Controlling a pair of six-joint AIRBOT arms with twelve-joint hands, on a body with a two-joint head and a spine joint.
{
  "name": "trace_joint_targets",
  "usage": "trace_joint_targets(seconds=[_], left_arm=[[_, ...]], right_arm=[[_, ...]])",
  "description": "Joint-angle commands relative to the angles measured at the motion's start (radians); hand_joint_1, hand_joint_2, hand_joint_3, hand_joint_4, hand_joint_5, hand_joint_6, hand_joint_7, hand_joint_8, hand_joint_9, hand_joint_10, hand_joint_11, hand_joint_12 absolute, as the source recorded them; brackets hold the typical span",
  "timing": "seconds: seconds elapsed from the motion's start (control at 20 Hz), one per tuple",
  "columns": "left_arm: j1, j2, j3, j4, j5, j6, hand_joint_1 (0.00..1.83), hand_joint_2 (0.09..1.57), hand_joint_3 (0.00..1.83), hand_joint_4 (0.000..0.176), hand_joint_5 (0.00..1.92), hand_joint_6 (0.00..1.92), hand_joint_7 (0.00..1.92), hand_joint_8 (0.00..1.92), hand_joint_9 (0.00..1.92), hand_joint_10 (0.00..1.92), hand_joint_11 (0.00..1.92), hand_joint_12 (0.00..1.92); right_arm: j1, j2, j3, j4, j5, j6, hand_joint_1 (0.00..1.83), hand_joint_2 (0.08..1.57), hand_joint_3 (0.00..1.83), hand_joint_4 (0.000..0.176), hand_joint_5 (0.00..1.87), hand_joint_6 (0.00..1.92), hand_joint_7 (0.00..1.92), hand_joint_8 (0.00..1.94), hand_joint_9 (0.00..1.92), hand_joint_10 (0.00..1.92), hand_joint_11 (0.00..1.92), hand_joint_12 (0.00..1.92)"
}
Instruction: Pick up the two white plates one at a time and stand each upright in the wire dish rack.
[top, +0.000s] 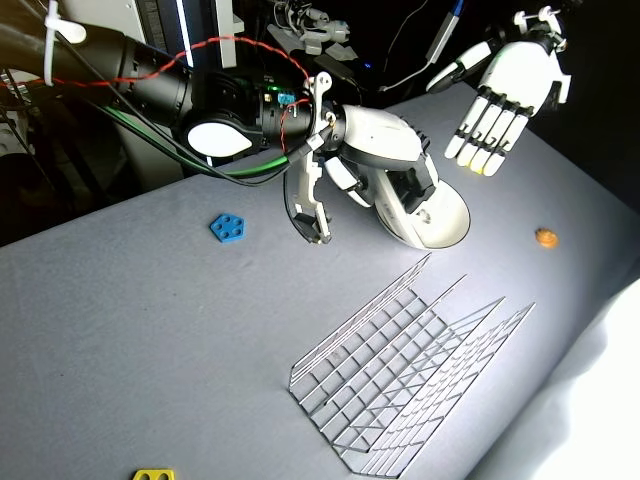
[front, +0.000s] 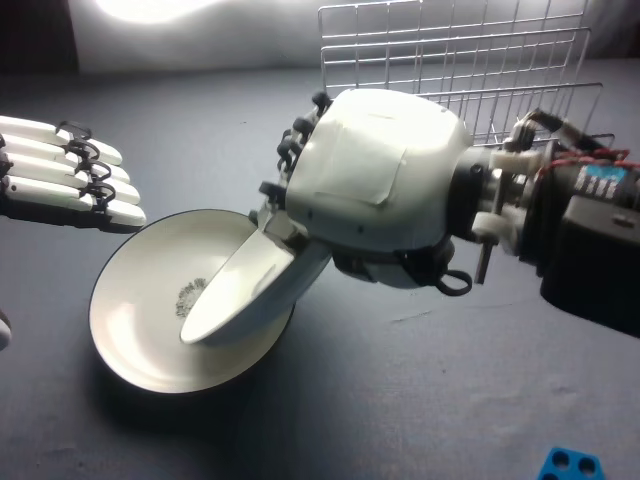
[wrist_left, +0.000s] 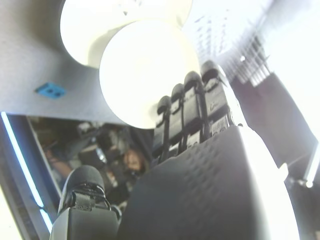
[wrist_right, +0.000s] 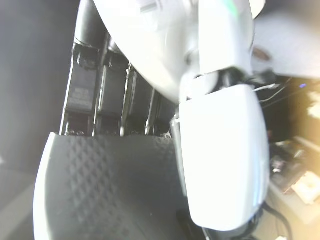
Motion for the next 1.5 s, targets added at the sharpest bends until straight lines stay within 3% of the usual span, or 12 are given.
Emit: trace_joint_targets(seconds=[0.0,0.1,0.2,0.4,0.55,0.65,0.8,1.05,1.1,1.2,1.35,1.45], left_arm=[[-0.013,0.008,0.007,-0.072,-0.039,-0.003,0.00,1.08,0.00,0.000,0.11,0.00,0.11,0.00,0.09,0.00,0.01,0.08],[-0.016,0.009,0.010,-0.072,-0.039,-0.003,0.00,1.08,0.00,0.000,0.09,0.00,0.09,0.00,0.07,0.00,0.00,0.08],[-0.016,0.012,0.009,-0.065,-0.039,-0.003,0.00,1.09,0.00,0.000,0.10,0.01,0.11,0.01,0.08,0.01,0.01,0.09],[-0.017,0.015,0.009,-0.041,-0.039,-0.003,0.00,1.08,0.00,0.000,0.07,0.00,0.09,0.00,0.07,0.00,0.00,0.09],[-0.017,0.024,0.008,-0.025,-0.042,-0.004,0.00,1.08,0.00,0.000,0.09,0.01,0.10,0.00,0.07,0.00,0.00,0.09],[-0.026,0.026,0.008,-0.023,-0.027,-0.017,0.00,1.08,0.00,0.000,0.08,0.01,0.10,0.01,0.07,0.00,0.01,0.05],[-0.038,0.024,0.007,0.008,-0.008,-0.024,0.00,1.08,0.00,0.000,0.09,0.01,0.09,0.00,0.06,0.00,0.00,0.05],[-0.046,0.023,0.016,0.039,-0.010,-0.038,0.00,1.08,0.00,0.000,0.10,0.01,0.10,0.01,0.08,0.01,0.02,0.06],[-0.046,0.022,0.019,0.040,-0.010,-0.039,0.00,1.08,0.00,0.000,0.11,0.01,0.12,0.01,0.10,0.01,0.03,0.07],[-0.046,0.019,0.027,0.052,-0.008,-0.044,0.00,1.08,0.00,0.000,0.12,0.01,0.12,0.01,0.10,0.01,0.04,0.07],[-0.044,0.017,0.034,0.058,-0.007,-0.048,0.00,1.09,0.00,0.000,0.18,0.01,0.16,0.00,0.15,0.00,0.09,0.13],[-0.042,0.018,0.037,0.058,-0.007,-0.048,0.00,1.11,0.00,0.000,0.28,0.00,0.25,0.00,0.23,0.00,0.07,0.31]], right_arm=[[0.019,0.010,-0.015,-0.007,0.120,-0.003,1.38,1.09,0.00,0.000,0.97,0.98,1.07,0.83,0.95,1.09,0.80,1.17],[0.039,0.028,-0.039,0.028,0.105,-0.003,1.38,1.09,0.00,0.000,0.96,0.97,1.06,0.85,0.95,1.11,0.79,1.24],[0.061,0.040,-0.053,0.064,0.094,-0.003,1.37,1.14,0.00,0.000,0.86,1.12,0.97,0.99,0.85,1.25,0.68,1.31],[0.133,0.066,-0.074,0.180,0.048,-0.004,1.39,1.07,0.00,0.000,1.02,0.87,1.11,0.76,1.00,1.04,0.82,1.16],[0.185,0.083,-0.086,0.270,0.004,-0.004,1.39,1.07,0.00,0.000,1.02,0.88,1.11,0.76,1.00,1.05,0.82,1.17],[0.211,0.090,-0.087,0.323,-0.019,-0.005,1.37,1.14,0.01,0.000,0.87,1.12,0.95,1.03,0.86,1.24,0.68,1.28],[0.258,0.101,-0.087,0.442,-0.064,-0.006,1.38,1.08,0.00,0.000,0.98,0.94,1.08,0.82,0.96,1.09,0.78,1.19],[0.332,0.115,-0.086,0.697,-0.123,-0.059,1.38,1.09,0.00,0.000,0.99,0.95,1.06,0.85,0.94,1.10,0.77,1.20],[0.343,0.117,-0.086,0.730,-0.131,-0.068,1.37,1.12,0.00,0.000,0.91,1.06,1.00,0.93,0.89,1.19,0.72,1.25],[0.368,0.124,-0.086,0.761,-0.142,-0.070,1.38,1.09,0.00,0.000,0.97,0.96,1.08,0.81,0.97,1.10,0.78,1.22],[0.396,0.144,-0.084,0.813,-0.170,-0.071,1.37,1.11,0.00,0.000,0.89,1.06,1.01,0.90,0.95,1.15,0.74,1.19],[0.400,0.156,-0.083,0.822,-0.176,-0.072,1.38,1.08,0.00,0.000,0.95,0.96,1.07,0.80,1.00,1.09,0.80,1.18]])
